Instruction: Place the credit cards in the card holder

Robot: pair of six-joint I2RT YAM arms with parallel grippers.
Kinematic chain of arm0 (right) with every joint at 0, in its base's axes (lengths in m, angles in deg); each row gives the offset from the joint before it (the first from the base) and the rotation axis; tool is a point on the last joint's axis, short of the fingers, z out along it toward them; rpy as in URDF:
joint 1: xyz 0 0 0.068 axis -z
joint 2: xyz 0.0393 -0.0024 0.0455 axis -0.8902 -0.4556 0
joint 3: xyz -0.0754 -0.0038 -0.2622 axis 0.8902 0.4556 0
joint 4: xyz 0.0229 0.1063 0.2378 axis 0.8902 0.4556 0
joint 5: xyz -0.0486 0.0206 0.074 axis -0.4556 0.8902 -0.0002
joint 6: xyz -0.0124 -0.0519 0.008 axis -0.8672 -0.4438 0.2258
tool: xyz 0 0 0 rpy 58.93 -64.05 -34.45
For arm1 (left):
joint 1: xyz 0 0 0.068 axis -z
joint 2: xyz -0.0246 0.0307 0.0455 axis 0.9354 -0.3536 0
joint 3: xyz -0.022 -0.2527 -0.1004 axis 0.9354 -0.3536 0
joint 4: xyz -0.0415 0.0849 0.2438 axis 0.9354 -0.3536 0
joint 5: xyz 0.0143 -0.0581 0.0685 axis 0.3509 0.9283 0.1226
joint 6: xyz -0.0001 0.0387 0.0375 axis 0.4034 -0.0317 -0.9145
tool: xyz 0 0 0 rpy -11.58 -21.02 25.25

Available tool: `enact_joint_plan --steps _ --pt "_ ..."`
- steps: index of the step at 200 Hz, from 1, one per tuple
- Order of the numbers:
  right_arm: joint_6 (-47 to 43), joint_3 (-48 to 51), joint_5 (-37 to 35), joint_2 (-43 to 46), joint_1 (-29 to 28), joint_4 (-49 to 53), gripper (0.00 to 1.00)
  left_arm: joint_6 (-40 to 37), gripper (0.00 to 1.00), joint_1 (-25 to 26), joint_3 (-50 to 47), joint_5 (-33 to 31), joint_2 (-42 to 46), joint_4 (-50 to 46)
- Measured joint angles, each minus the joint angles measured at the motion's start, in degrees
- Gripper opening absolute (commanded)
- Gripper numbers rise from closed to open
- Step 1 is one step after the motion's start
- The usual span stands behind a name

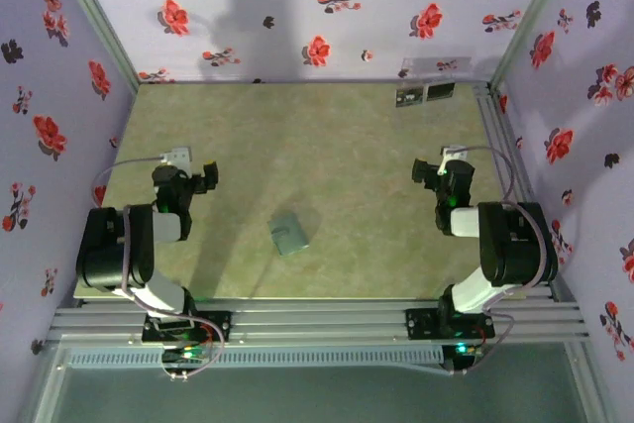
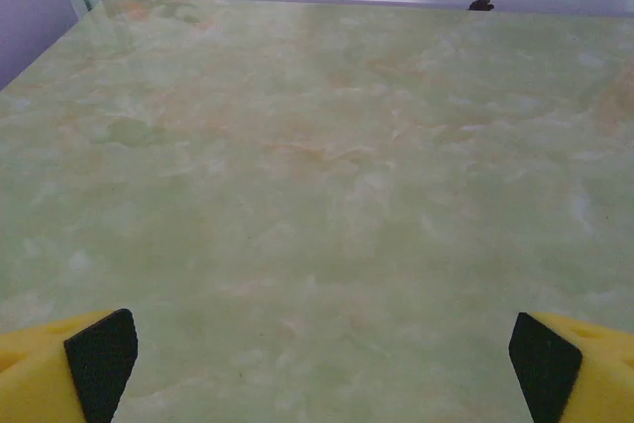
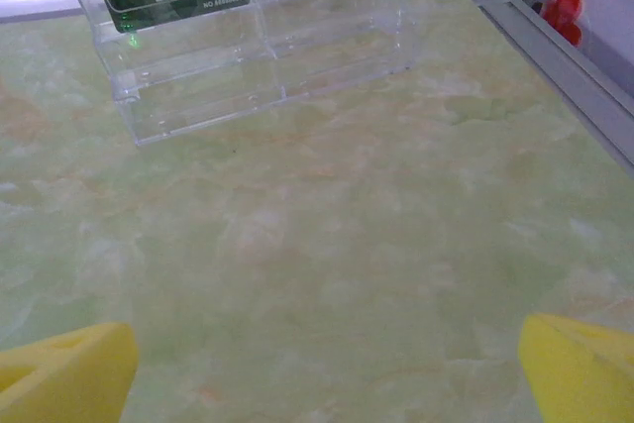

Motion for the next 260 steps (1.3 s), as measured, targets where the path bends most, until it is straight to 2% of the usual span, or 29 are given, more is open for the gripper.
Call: enact_joint_plan --steps 169,198,222,243,260 --pt "0.7 0.33 -1.53 0.57 0.24 0.92 0.99 -0.83 1.0 0.0 -0.33 -0.09 1.01 -1.07" --pt "2.1 -1.14 -5.66 11.3 0.26 13.68 0.99 -0.83 1.0 0.31 -0.98 -0.31 10.19 -7.82" --pt "5.27 -8.87 -12.0 18.78 0.48 24.09 0.99 1.05 1.0 1.03 0.02 -1.44 20.59 -13.25" --pt "10.84 -18.29 -16.5 18.69 1.29 32.5 0.99 6.56 1.0 1.14 3.32 -3.76 27.54 -19.28" --pt "13.03 -25.66 -15.61 14.43 2.51 37.75 0.99 11.65 1.0 1.11 7.48 -5.4 30.97 -25.18"
